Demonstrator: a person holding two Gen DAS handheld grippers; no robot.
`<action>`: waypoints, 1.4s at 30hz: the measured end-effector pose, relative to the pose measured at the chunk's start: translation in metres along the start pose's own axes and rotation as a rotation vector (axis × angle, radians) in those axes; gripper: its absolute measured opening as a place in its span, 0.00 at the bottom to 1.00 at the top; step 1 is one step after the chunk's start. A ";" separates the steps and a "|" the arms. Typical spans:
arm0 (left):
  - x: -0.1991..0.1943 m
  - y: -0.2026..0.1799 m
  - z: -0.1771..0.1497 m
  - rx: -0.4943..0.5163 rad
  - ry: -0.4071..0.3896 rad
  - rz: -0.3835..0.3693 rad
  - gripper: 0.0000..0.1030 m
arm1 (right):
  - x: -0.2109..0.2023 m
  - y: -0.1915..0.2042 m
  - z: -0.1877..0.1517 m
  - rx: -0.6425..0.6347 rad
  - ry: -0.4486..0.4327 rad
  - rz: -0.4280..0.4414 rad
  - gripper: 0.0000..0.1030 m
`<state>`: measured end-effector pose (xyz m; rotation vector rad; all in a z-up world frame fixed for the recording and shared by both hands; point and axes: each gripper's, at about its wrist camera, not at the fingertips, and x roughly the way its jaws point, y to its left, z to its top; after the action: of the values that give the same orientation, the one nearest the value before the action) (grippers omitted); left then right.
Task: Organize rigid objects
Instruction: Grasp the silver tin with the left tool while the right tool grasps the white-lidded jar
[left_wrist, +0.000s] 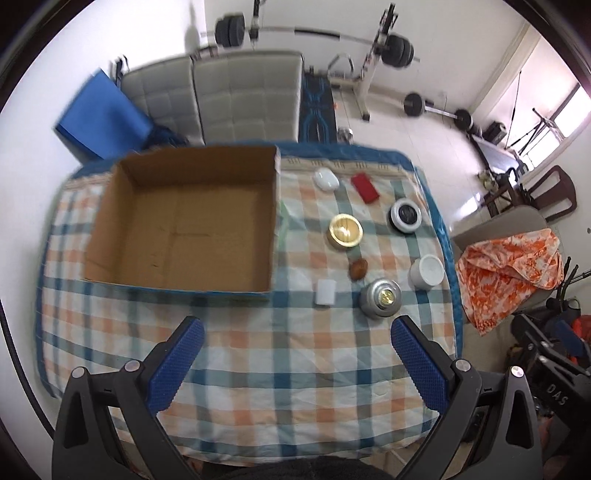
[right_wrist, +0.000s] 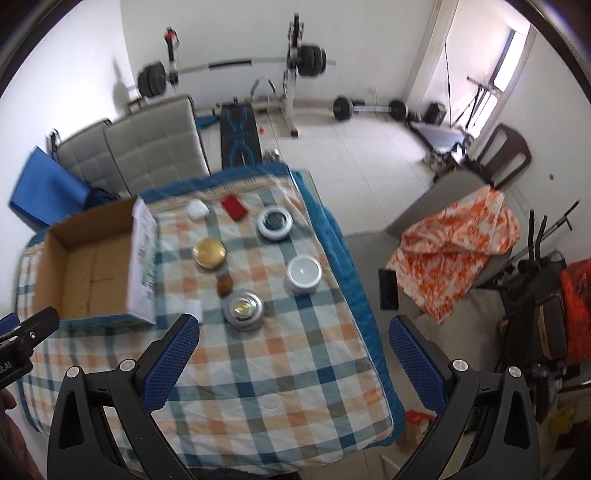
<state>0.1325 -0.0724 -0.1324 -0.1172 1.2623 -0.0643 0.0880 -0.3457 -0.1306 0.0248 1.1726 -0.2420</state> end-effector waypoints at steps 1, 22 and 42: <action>0.021 -0.009 0.006 -0.001 0.038 -0.011 1.00 | 0.021 -0.005 0.005 -0.007 0.025 -0.008 1.00; 0.234 -0.100 0.042 0.072 0.340 0.186 1.00 | 0.350 -0.027 0.060 0.033 0.466 0.119 0.80; 0.282 -0.163 -0.008 0.286 0.479 0.100 0.78 | 0.346 -0.075 -0.010 0.092 0.574 0.137 0.68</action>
<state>0.2130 -0.2663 -0.3811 0.2217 1.7192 -0.1937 0.1897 -0.4782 -0.4426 0.2692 1.7219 -0.1708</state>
